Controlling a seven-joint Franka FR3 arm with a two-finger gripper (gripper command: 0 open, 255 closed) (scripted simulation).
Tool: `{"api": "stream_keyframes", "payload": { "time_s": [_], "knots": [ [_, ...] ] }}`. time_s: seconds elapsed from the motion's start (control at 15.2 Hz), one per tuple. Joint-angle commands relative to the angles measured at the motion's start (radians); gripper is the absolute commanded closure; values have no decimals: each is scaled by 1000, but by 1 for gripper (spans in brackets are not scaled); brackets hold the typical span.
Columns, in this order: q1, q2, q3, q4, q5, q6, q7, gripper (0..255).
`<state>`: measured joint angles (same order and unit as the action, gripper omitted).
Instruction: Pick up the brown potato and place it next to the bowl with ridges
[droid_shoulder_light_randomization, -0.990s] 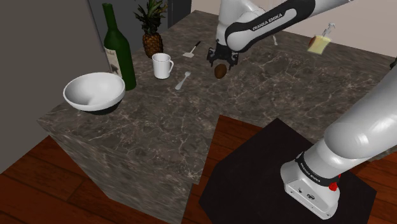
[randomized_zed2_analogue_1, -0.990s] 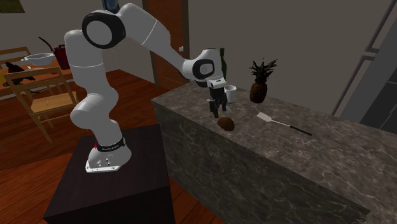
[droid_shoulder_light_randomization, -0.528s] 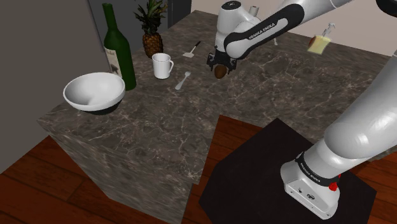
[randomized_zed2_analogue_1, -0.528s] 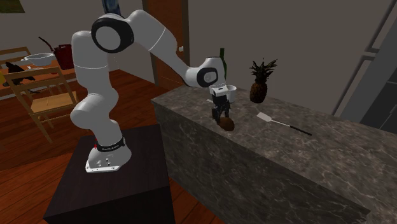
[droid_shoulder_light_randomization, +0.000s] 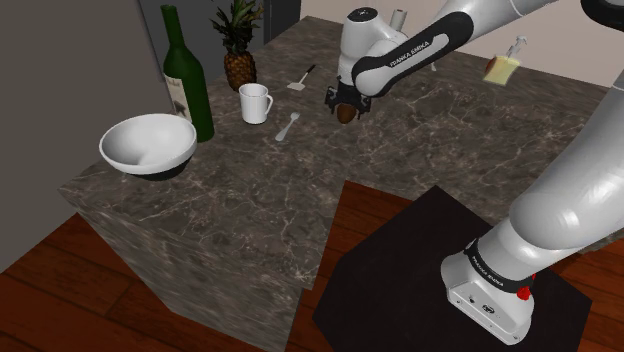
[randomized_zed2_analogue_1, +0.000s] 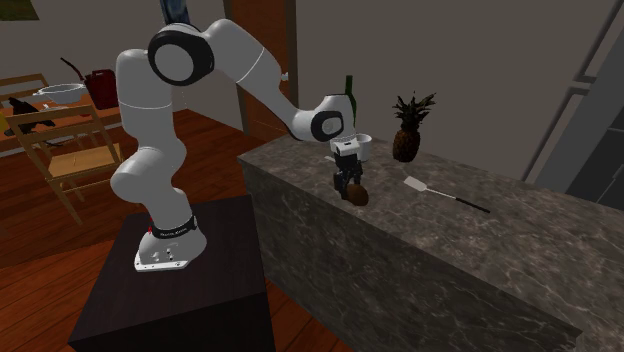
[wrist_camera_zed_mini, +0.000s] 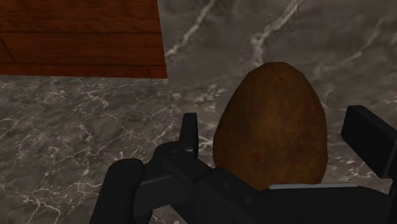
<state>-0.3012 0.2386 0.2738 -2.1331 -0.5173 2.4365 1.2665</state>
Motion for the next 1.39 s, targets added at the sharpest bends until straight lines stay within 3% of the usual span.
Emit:
{"api": "stream_keyframes", "payload": {
  "time_s": [0.0,0.07,0.66,1.32],
  "knots": [
    [0,0,0,0,0,0,0,0],
    [0,0,0,0,0,0,0,255],
    [0,0,0,0,0,0,0,255],
    [-12,-86,22,31,82,-100,-79,255]
  ]
}}
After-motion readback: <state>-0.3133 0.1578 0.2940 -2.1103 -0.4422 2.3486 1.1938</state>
